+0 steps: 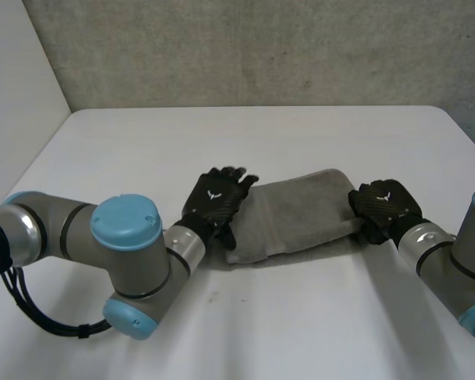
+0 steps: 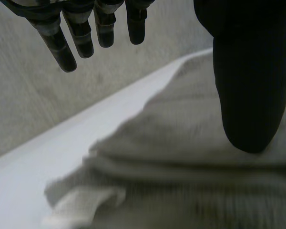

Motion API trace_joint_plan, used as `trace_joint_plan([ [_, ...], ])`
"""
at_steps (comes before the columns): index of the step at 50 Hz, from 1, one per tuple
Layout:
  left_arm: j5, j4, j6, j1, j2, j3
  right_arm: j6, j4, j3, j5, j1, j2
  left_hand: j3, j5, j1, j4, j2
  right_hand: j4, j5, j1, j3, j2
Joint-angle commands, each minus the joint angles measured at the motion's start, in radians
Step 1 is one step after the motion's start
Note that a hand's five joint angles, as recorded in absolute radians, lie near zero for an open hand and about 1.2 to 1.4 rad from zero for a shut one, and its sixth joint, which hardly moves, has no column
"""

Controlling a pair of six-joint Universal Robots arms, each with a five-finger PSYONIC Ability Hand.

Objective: Fold the towel.

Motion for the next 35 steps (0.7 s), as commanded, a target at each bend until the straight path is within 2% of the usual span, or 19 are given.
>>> trace_joint_plan([
  [1, -0.013, -0.038, 0.082, 0.018, 0.022, -0.083, -0.078, -0.014, -0.079, 0.017, 0.088, -0.003, 0.009, -0.030, 0.002, 0.007, 0.011, 0.207, 0.259, 0.468, 0.215, 0.233],
  [2, -0.014, -0.038, 0.082, 0.018, 0.022, -0.084, -0.078, -0.014, -0.079, 0.017, 0.088, -0.003, 0.009, -0.030, 0.002, 0.007, 0.011, 0.207, 0.259, 0.468, 0.215, 0.233],
  [4, -0.047, -0.035, 0.099, 0.021, 0.053, -0.114, -0.076, -0.014, -0.140, 0.043, 0.203, 0.003, 0.008, -0.031, 0.001, 0.007, 0.010, 0.207, 0.259, 0.468, 0.215, 0.233],
  [5, -0.047, -0.035, 0.099, 0.021, 0.053, -0.114, -0.076, -0.014, -0.141, 0.043, 0.203, 0.003, 0.008, -0.031, 0.001, 0.007, 0.010, 0.207, 0.259, 0.468, 0.215, 0.233],
  [7, -0.066, -0.035, 0.099, 0.027, 0.068, -0.125, -0.082, -0.012, -0.191, 0.075, 0.293, 0.009, 0.008, -0.031, 0.001, 0.007, 0.010, 0.207, 0.259, 0.468, 0.215, 0.233],
  [10, -0.103, -0.040, 0.099, 0.064, 0.116, -0.148, -0.085, -0.012, -0.213, 0.086, 0.332, 0.014, 0.008, -0.031, 0.001, 0.007, 0.010, 0.207, 0.259, 0.468, 0.215, 0.233],
  [12, -0.119, -0.038, 0.096, 0.110, 0.190, -0.188, -0.107, -0.006, -0.258, 0.080, 0.408, 0.035, 0.008, -0.031, 0.001, 0.007, 0.010, 0.207, 0.259, 0.468, 0.215, 0.233],
  [13, -0.119, -0.038, 0.096, 0.110, 0.191, -0.188, -0.107, -0.006, -0.259, 0.080, 0.409, 0.035, 0.008, -0.031, 0.001, 0.007, 0.010, 0.207, 0.259, 0.468, 0.215, 0.233],
  [15, -0.121, -0.038, 0.093, 0.134, 0.231, -0.209, -0.151, -0.010, -0.297, 0.077, 0.494, 0.078, 0.008, -0.031, 0.001, 0.007, 0.010, 0.207, 0.259, 0.468, 0.215, 0.233],
  [20, -0.118, -0.034, 0.078, 0.261, 0.379, -0.286, -0.229, -0.012, -0.326, 0.074, 0.588, 0.144, 0.008, -0.031, 0.001, 0.007, 0.010, 0.207, 0.259, 0.468, 0.215, 0.233],
  [24, -0.118, -0.034, 0.061, 0.322, 0.423, -0.309, -0.262, -0.015, -0.328, 0.045, 0.620, 0.187, 0.008, -0.031, 0.001, 0.007, 0.010, 0.207, 0.259, 0.468, 0.215, 0.233],
  [28, -0.115, -0.038, 0.018, 0.375, 0.462, -0.326, -0.269, -0.015, -0.349, -0.061, 0.651, 0.257, 0.008, -0.031, 0.001, 0.007, 0.010, 0.207, 0.259, 0.468, 0.215, 0.233],
  [32, -0.106, -0.038, -0.015, 0.387, 0.462, -0.334, -0.272, -0.006, -0.381, -0.081, 0.660, 0.313, 0.008, -0.031, 0.001, 0.007, 0.010, 0.207, 0.259, 0.468, 0.215, 0.233],
  [35, -0.084, -0.038, -0.028, 0.375, 0.462, -0.335, -0.271, -0.001, -0.404, -0.054, 0.660, 0.331, 0.008, -0.031, 0.001, 0.007, 0.010, 0.207, 0.259, 0.468, 0.215, 0.233],
])
